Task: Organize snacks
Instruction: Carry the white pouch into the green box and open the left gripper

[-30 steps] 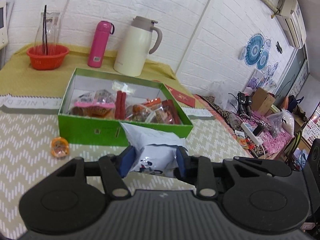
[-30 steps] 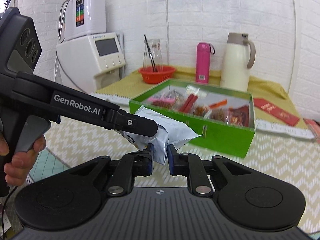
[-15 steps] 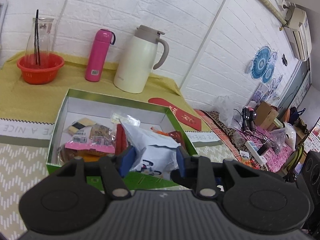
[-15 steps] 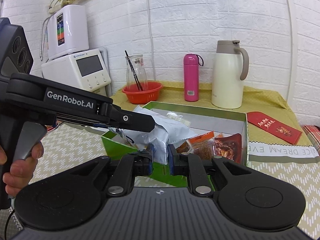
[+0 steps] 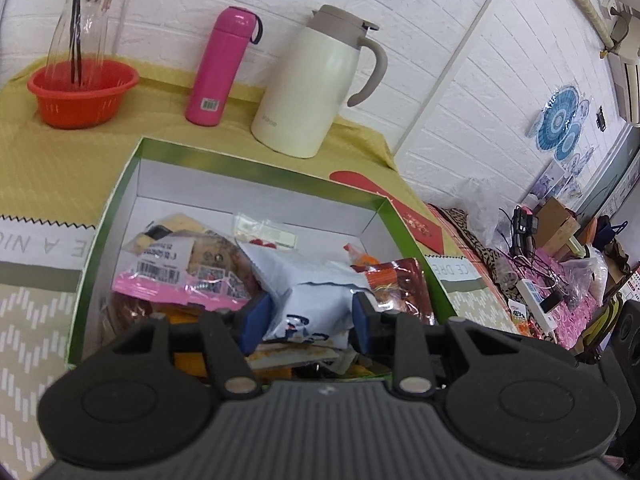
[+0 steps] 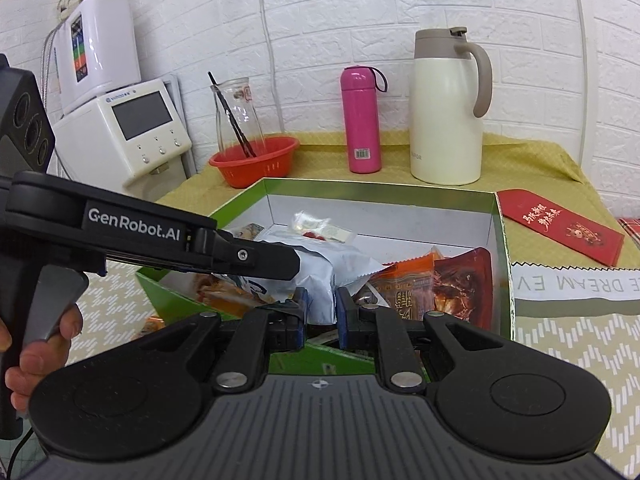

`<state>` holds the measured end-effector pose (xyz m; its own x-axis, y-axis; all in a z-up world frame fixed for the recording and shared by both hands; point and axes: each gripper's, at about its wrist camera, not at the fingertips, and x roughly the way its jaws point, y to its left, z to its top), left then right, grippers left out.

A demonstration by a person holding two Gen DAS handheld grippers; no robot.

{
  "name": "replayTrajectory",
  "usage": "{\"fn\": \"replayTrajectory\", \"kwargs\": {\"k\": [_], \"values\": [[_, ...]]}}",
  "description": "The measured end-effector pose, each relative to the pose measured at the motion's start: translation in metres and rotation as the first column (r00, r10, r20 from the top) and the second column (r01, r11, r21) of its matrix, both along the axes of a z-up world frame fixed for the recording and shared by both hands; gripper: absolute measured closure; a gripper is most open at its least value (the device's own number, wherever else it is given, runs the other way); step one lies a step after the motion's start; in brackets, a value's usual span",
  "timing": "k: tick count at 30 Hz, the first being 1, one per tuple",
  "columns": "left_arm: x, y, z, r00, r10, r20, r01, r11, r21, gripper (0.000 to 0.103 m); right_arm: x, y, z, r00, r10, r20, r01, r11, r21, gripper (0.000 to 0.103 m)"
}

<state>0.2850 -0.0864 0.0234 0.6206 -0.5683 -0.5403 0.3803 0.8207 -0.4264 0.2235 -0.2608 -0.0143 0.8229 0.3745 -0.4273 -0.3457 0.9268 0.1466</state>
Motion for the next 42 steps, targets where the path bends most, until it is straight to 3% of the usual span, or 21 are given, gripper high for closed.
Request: {"fn": "replayTrajectory", "kwargs": {"k": [7,8,9,11,13,14,15,18,23,42], "values": [[0.013,-0.002,-0.008,1.000,0.011,-0.012,-0.011,1.000,0.000,0.072,0.018,0.000,-0.009,1.000,-0.013,-0.008,0.013,0.999,-0.038,0.075],[0.012,-0.001,-0.007,1.000,0.005,-0.012,-0.006,1.000,-0.008,0.066,0.018,-0.001,-0.009,1.000,-0.011,-0.004,0.011,0.999,-0.039,0.073],[0.011,0.000,-0.006,1.000,0.000,-0.012,0.000,1.000,-0.018,0.061,0.017,-0.002,-0.008,1.000,-0.012,-0.003,0.012,0.999,-0.042,0.064],[0.005,0.003,-0.001,1.000,-0.005,-0.003,0.005,0.999,-0.054,0.025,0.015,-0.001,-0.007,1.000,-0.016,0.014,0.016,0.998,-0.059,0.059],[-0.006,0.005,0.008,0.999,0.018,0.031,-0.016,0.998,-0.059,0.023,0.008,0.002,-0.004,0.999,-0.008,0.040,0.011,0.996,-0.084,0.041],[-0.012,0.004,0.014,0.999,0.016,0.051,-0.014,0.999,-0.047,0.019,0.003,0.005,-0.003,0.998,-0.011,0.062,0.017,0.994,-0.108,0.015],[-0.017,0.004,0.019,0.997,0.018,0.072,-0.015,0.999,-0.034,0.017,-0.002,0.008,-0.001,0.996,-0.013,0.088,0.024,0.991,-0.134,0.000],[-0.034,0.006,0.033,0.989,0.053,0.138,-0.054,0.999,0.000,0.015,-0.019,0.016,0.003,0.989,0.005,0.147,0.023,0.983,-0.184,0.000],[-0.054,0.012,0.042,0.982,0.094,0.162,-0.105,0.993,0.055,0.015,-0.042,0.026,0.009,0.984,0.038,0.177,0.002,0.975,-0.222,0.000],[-0.123,0.050,0.049,0.973,0.125,0.194,-0.150,0.981,0.121,0.015,-0.102,0.054,0.013,0.982,0.113,0.151,-0.091,0.985,-0.146,0.000]]}}
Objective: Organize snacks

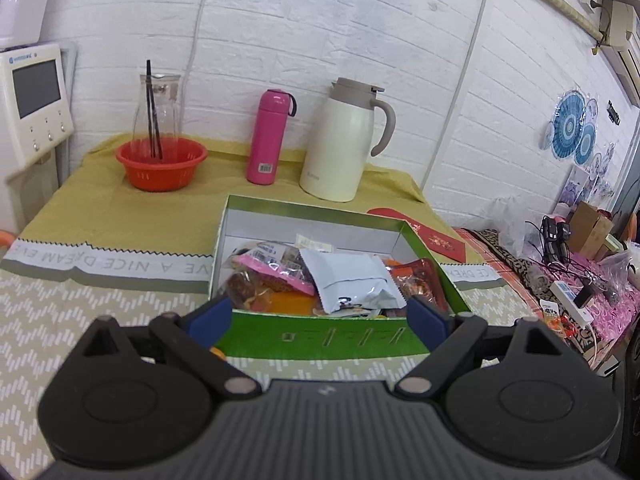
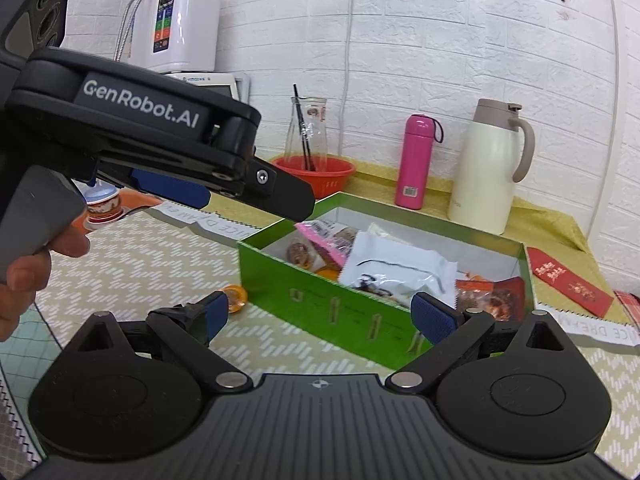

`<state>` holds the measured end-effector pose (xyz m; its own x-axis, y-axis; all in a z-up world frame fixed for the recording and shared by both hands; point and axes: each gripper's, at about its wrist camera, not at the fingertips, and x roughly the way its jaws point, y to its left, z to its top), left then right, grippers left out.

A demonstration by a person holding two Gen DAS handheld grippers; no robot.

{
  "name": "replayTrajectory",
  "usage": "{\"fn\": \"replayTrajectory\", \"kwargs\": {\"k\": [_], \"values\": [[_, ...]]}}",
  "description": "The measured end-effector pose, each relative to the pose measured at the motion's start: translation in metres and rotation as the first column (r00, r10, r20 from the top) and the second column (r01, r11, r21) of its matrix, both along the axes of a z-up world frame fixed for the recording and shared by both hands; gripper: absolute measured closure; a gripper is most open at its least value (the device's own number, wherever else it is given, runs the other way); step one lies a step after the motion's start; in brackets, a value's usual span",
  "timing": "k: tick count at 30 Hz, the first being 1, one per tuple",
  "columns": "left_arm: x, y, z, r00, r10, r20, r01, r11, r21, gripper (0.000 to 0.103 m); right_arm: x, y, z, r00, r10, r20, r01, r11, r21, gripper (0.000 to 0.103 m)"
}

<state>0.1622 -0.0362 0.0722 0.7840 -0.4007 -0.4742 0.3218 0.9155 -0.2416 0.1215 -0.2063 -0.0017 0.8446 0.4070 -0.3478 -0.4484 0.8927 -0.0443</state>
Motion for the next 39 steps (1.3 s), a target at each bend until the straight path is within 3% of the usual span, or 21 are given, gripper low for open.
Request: {"fn": "replayTrajectory", "kwargs": {"k": [4,8,15,18,20,23,28,34,37,39], "values": [[-0.009,0.017,-0.006,0.999,-0.026,-0.025,0.026,1.000,-0.007,0.015,-0.006,0.009,-0.007,0.999,0.020,-0.035,-0.019,1.000,0.019,0.000],[-0.013,0.044,-0.018,0.999,0.005,-0.051,-0.006,1.000,-0.004,0.015,-0.005,0.019,-0.020,0.993,0.055,-0.102,-0.050,0.998,0.044,0.000],[0.010,0.086,-0.052,0.987,0.053,-0.155,-0.068,0.993,-0.098,0.015,0.011,0.047,-0.037,0.975,0.091,-0.204,-0.074,0.993,0.091,0.000],[0.024,0.092,-0.065,0.982,0.043,-0.187,-0.069,0.988,-0.138,0.020,0.022,0.058,-0.039,0.969,0.092,-0.230,-0.068,0.992,0.111,0.000],[0.035,0.093,-0.072,0.978,0.024,-0.206,-0.057,0.986,-0.157,0.047,0.030,0.063,-0.039,0.966,0.089,-0.241,-0.062,0.991,0.120,0.000],[0.048,0.091,-0.079,0.975,-0.004,-0.223,-0.034,0.985,-0.169,0.048,0.041,0.073,-0.039,0.966,0.076,-0.249,-0.048,0.992,0.117,0.000],[0.063,0.083,-0.083,0.974,-0.041,-0.222,0.006,0.988,-0.153,0.049,0.059,0.083,-0.042,0.961,0.062,-0.268,-0.034,0.993,0.110,0.019],[0.075,0.075,-0.095,0.968,-0.074,-0.238,0.050,0.993,-0.105,0.068,0.069,0.088,-0.045,0.960,0.062,-0.273,-0.033,0.994,0.108,0.029],[0.079,0.073,-0.099,0.966,-0.079,-0.247,0.056,0.993,-0.100,0.072,0.072,0.091,-0.047,0.959,0.064,-0.275,-0.036,0.994,0.108,0.032],[0.081,0.073,-0.101,0.965,-0.079,-0.249,0.054,0.993,-0.106,0.075,0.073,0.092,-0.047,0.961,0.052,-0.271,-0.025,0.995,0.101,0.042]]}}
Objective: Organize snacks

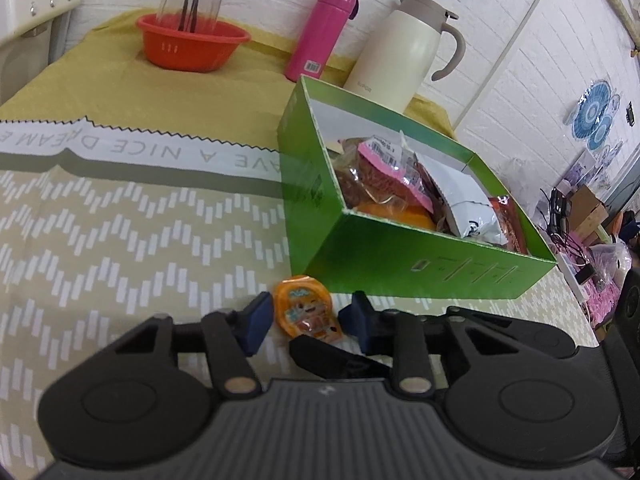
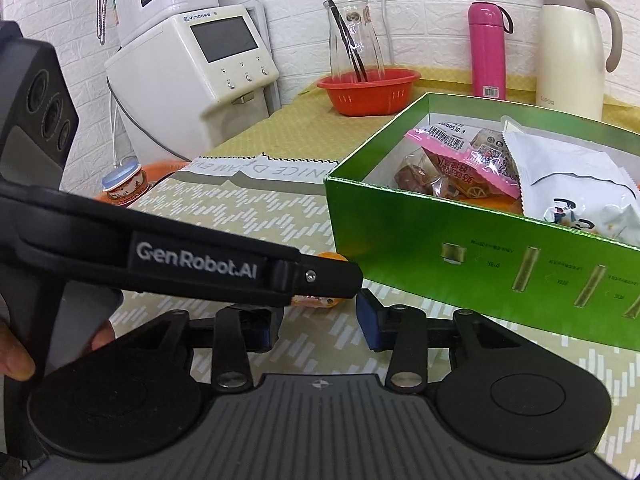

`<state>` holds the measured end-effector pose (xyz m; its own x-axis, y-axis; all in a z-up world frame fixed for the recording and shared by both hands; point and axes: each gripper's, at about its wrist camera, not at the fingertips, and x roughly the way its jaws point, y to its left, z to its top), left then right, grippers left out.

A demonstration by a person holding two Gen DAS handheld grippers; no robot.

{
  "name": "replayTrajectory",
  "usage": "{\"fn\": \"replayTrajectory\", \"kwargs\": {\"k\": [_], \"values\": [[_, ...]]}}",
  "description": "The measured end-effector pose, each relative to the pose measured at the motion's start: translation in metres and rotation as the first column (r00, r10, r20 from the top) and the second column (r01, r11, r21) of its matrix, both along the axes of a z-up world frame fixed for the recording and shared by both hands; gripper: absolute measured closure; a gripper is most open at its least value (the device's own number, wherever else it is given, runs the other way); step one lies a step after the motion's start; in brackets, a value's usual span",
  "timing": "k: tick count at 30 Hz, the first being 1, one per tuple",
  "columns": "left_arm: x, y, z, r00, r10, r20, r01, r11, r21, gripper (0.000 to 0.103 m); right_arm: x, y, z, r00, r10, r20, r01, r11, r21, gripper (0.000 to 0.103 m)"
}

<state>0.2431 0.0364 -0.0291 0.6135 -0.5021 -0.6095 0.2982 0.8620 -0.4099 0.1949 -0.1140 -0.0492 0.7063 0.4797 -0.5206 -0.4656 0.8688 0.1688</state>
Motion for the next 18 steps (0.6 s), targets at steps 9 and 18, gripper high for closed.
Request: {"fn": "replayTrajectory", "kwargs": {"k": [9,18], "values": [[-0.016,-0.003,0.009,1.000,-0.015,0.014,0.016,1.000,-0.020,0.096,-0.010,-0.005,0.003,1.000,-0.012,0.015,0.012,1.000,0.006,0.082],[-0.037,-0.015,0.030,0.996,-0.001,0.088,0.001,1.000,-0.002,0.092,-0.033,-0.012,0.013,0.999,0.008,0.054,-0.009,1.000,0.010,0.083]]}}
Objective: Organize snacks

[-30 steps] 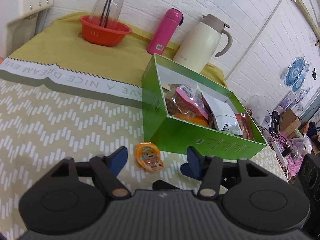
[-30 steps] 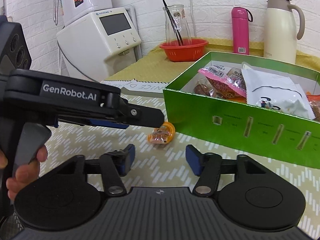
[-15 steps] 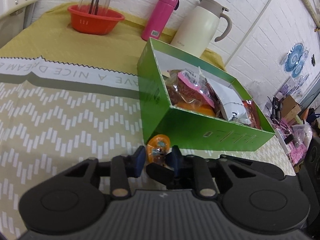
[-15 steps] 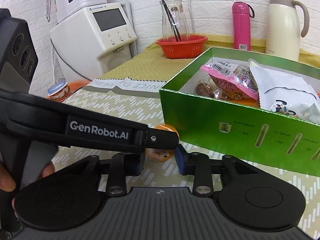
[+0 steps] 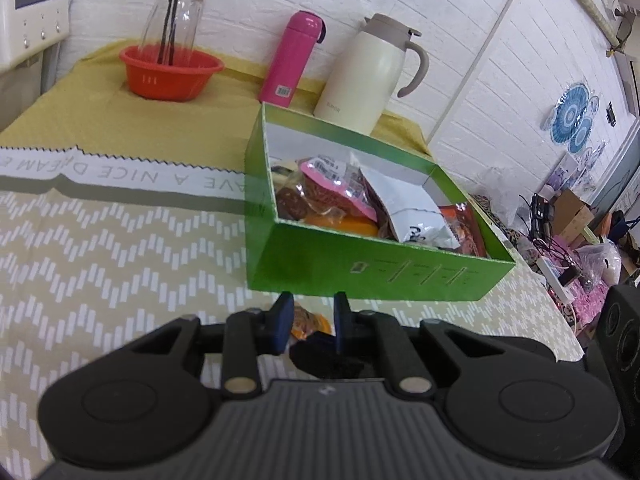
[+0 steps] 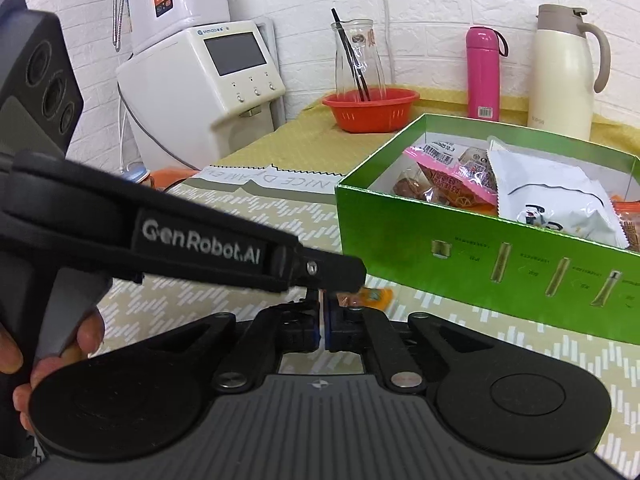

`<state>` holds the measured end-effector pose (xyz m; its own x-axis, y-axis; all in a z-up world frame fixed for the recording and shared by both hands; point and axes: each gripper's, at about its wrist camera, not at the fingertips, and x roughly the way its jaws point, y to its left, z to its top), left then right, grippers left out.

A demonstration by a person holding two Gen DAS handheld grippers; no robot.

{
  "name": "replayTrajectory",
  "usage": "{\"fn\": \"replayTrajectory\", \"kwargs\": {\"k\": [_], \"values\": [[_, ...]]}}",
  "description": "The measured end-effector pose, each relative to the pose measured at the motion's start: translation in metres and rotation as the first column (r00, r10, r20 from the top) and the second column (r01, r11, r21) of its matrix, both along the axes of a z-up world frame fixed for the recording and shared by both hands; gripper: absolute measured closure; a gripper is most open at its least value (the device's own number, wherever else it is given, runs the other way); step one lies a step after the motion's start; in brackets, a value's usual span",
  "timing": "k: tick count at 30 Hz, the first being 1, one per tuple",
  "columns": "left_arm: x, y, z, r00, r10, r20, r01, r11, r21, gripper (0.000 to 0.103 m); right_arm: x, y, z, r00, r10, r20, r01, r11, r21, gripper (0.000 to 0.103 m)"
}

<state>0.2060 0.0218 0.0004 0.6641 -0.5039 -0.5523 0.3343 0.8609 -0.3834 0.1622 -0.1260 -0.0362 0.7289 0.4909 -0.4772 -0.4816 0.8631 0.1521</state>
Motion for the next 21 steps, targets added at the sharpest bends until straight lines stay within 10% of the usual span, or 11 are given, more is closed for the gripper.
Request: {"fn": "replayTrajectory", "kwargs": {"k": [2,6,13,15,21], "values": [[0.001,0.005,0.000,0.999,0.037,0.007,-0.037,0.999,-0.007,0.047,-0.003,-0.003,0.000,1.000,-0.014,0.021,0.014,1.000,-0.004,0.064],[0.010,0.007,-0.006,0.999,0.024,-0.037,-0.025,0.999,-0.029,0.048,0.003,-0.006,-0.002,0.999,-0.046,0.027,0.046,0.999,-0.011,0.011],[0.027,0.005,-0.027,0.995,0.014,-0.095,-0.017,0.999,-0.031,0.048,0.023,0.003,-0.010,1.000,-0.026,-0.005,0.025,0.999,-0.040,0.011],[0.029,0.001,-0.031,0.996,-0.002,-0.086,0.001,1.000,-0.015,0.048,0.028,0.003,-0.012,0.999,-0.031,-0.016,0.030,0.999,-0.037,0.036],[0.025,-0.003,-0.029,0.995,-0.023,-0.095,0.024,1.000,0.000,0.085,0.022,0.002,-0.013,0.999,-0.040,-0.002,0.040,0.997,-0.069,0.046]]}}
